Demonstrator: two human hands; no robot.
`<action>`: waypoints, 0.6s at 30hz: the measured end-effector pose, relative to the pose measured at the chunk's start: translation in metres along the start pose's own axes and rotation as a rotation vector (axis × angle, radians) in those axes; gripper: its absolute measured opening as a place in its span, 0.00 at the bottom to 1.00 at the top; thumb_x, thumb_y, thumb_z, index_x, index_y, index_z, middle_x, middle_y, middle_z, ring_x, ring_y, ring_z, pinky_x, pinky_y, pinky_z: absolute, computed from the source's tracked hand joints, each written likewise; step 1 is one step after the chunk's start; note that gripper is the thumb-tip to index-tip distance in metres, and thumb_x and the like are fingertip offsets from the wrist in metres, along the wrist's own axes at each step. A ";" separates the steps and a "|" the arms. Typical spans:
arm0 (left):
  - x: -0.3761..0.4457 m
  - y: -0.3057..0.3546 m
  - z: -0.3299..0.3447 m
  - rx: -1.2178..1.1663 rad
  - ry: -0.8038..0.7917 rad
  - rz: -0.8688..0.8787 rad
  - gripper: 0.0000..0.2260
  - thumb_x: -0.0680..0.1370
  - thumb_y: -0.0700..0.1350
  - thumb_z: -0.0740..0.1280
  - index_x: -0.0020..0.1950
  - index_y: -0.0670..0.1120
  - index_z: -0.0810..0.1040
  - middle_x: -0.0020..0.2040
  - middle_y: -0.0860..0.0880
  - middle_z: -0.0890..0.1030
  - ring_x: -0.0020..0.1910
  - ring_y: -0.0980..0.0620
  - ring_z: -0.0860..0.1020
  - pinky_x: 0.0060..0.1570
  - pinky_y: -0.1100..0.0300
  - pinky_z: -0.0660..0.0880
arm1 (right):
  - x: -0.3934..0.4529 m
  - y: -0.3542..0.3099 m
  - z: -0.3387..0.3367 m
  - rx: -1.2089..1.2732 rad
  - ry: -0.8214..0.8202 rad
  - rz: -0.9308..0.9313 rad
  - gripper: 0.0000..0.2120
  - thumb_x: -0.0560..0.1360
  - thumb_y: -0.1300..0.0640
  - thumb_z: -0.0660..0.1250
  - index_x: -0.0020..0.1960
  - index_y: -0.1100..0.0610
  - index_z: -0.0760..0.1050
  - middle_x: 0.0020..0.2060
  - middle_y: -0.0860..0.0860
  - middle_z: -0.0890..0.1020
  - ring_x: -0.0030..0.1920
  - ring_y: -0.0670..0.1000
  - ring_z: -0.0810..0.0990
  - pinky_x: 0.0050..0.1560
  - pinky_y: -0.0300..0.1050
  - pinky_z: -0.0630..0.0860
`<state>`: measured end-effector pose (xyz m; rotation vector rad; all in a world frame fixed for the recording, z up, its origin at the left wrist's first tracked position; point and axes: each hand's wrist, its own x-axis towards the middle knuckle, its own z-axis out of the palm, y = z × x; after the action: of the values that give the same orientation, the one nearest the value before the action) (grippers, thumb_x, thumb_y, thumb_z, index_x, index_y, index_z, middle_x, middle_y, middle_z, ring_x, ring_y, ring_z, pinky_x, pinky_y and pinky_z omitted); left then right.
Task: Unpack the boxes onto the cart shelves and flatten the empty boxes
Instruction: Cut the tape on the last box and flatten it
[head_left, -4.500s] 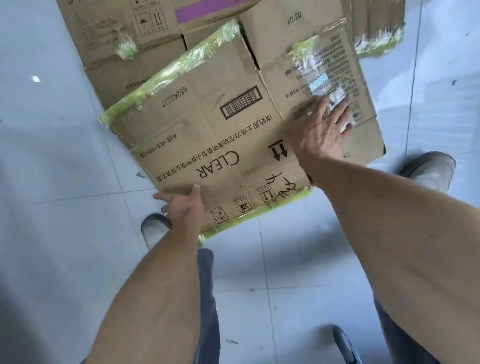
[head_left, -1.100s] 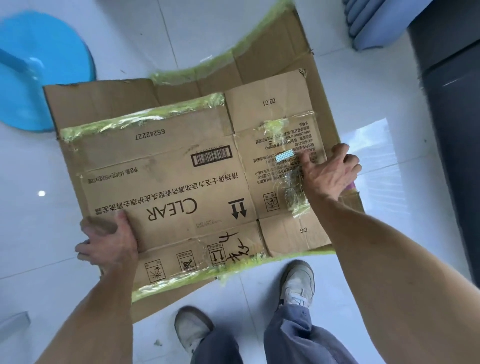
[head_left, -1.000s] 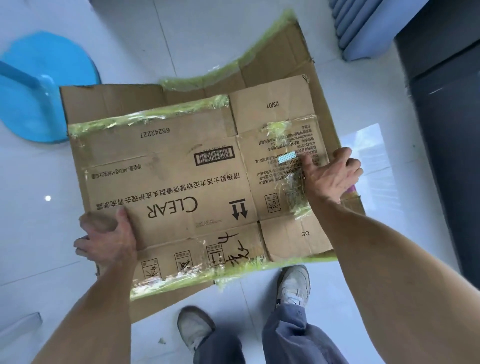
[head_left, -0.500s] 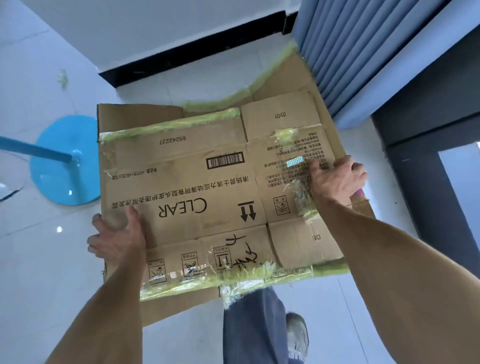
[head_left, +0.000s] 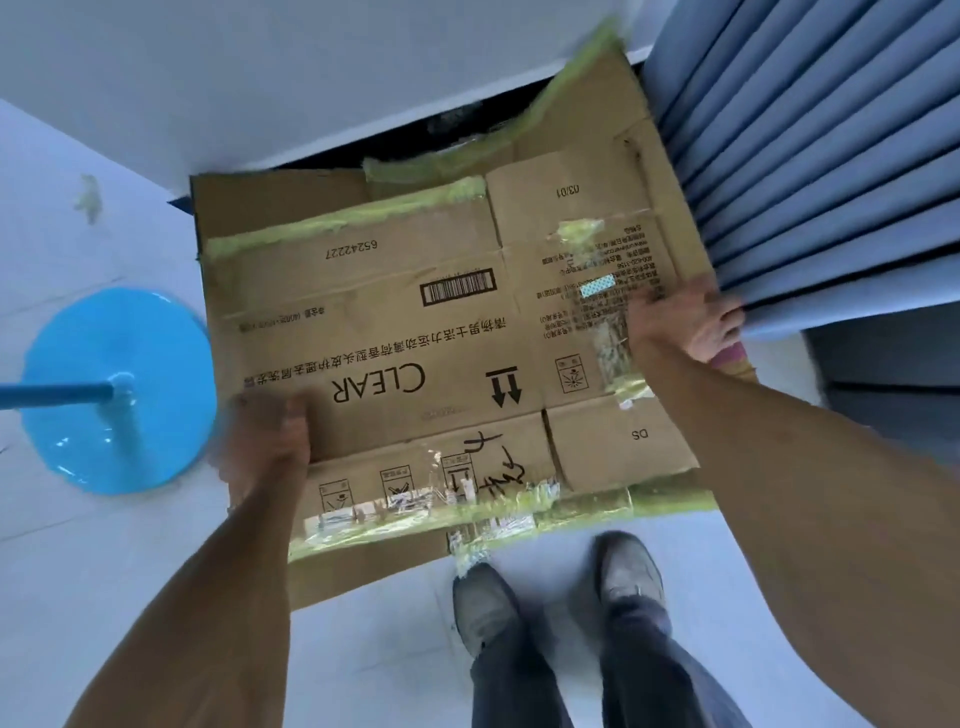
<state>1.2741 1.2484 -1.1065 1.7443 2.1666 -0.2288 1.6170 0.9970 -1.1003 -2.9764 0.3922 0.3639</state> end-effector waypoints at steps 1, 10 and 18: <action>0.000 0.006 0.018 0.006 -0.037 0.010 0.38 0.70 0.67 0.65 0.74 0.49 0.62 0.68 0.32 0.66 0.66 0.31 0.67 0.65 0.36 0.67 | 0.010 -0.002 0.010 -0.010 -0.063 -0.001 0.40 0.69 0.38 0.68 0.73 0.59 0.62 0.71 0.65 0.63 0.71 0.65 0.61 0.72 0.60 0.58; -0.073 0.071 0.190 0.285 -0.474 0.340 0.61 0.62 0.65 0.77 0.79 0.57 0.35 0.76 0.35 0.30 0.76 0.33 0.35 0.68 0.31 0.62 | -0.048 0.005 0.146 -0.473 -0.676 -0.629 0.67 0.60 0.37 0.79 0.78 0.44 0.31 0.73 0.68 0.29 0.75 0.69 0.34 0.73 0.70 0.49; -0.074 0.050 0.200 0.422 -0.379 0.476 0.58 0.67 0.73 0.68 0.78 0.51 0.31 0.74 0.31 0.29 0.75 0.29 0.37 0.63 0.39 0.72 | -0.064 0.022 0.173 -0.381 -0.477 -0.707 0.56 0.72 0.59 0.74 0.78 0.46 0.31 0.74 0.68 0.31 0.75 0.68 0.34 0.75 0.67 0.51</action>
<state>1.3699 1.1244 -1.2602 2.1639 1.4578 -0.8582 1.5133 1.0164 -1.2528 -2.9506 -0.8314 1.0988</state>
